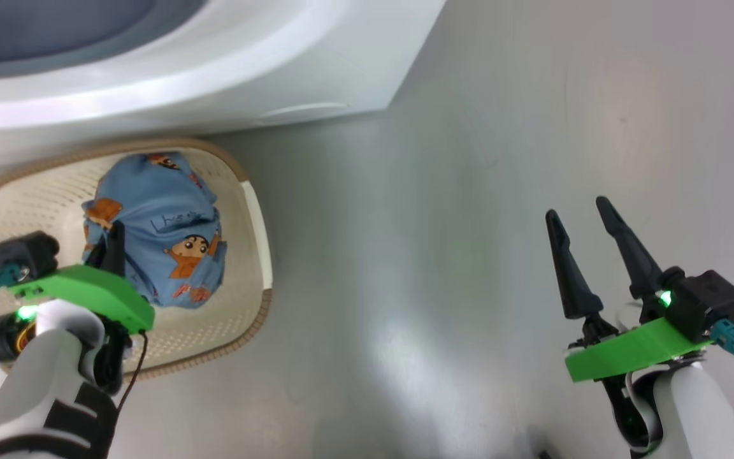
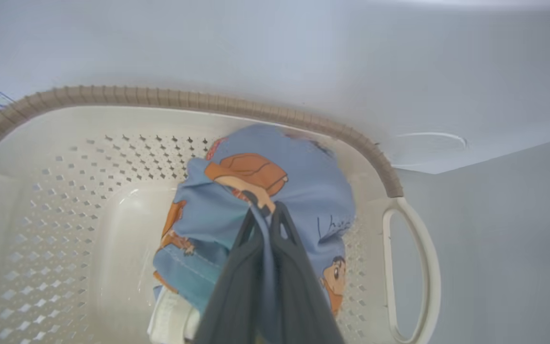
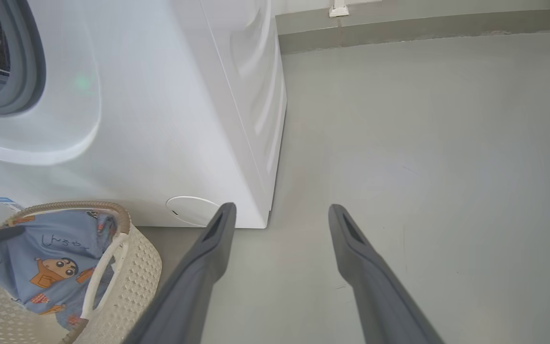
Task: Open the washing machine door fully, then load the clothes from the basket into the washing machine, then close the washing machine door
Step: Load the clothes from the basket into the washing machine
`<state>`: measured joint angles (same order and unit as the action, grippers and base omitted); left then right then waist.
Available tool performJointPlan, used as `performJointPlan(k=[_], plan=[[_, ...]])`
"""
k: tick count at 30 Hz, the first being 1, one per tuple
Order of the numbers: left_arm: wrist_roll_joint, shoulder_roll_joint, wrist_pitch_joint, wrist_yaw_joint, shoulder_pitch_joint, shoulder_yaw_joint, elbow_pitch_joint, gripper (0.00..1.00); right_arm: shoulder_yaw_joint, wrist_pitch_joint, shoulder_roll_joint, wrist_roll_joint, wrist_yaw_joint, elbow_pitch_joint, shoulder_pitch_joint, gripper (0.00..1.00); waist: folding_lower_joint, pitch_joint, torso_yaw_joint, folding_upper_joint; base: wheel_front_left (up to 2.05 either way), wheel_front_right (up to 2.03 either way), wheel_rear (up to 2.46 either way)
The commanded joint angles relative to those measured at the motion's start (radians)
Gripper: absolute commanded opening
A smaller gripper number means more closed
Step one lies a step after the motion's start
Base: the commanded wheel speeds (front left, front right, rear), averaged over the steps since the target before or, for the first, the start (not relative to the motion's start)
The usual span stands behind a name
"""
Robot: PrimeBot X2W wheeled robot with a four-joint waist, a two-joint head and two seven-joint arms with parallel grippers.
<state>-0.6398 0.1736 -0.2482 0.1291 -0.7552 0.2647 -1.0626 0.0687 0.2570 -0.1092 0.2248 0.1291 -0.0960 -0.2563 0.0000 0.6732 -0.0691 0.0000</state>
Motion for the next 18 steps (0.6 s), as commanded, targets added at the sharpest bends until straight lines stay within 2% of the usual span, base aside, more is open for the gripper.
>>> performJointPlan(k=[1,5,18], plan=[[0.018,0.05,-0.013,-0.005,0.057,-0.045,0.052,0.0,0.025,0.005,-0.008,0.014,0.002,0.01,0.046,1.0,0.0,-0.081,0.034,0.0,0.0,0.0,0.0],[0.066,0.05,-0.013,-0.017,0.154,-0.109,0.183,0.0,0.033,0.005,-0.025,0.02,0.002,-0.008,0.058,1.0,0.0,-0.141,0.04,0.0,0.0,0.0,0.0],[0.232,-0.005,-0.013,-0.029,0.374,-0.281,0.533,0.0,0.046,0.005,-0.036,0.038,0.002,-0.04,0.115,1.0,0.0,-0.319,0.078,0.0,0.0,0.0,0.0]])
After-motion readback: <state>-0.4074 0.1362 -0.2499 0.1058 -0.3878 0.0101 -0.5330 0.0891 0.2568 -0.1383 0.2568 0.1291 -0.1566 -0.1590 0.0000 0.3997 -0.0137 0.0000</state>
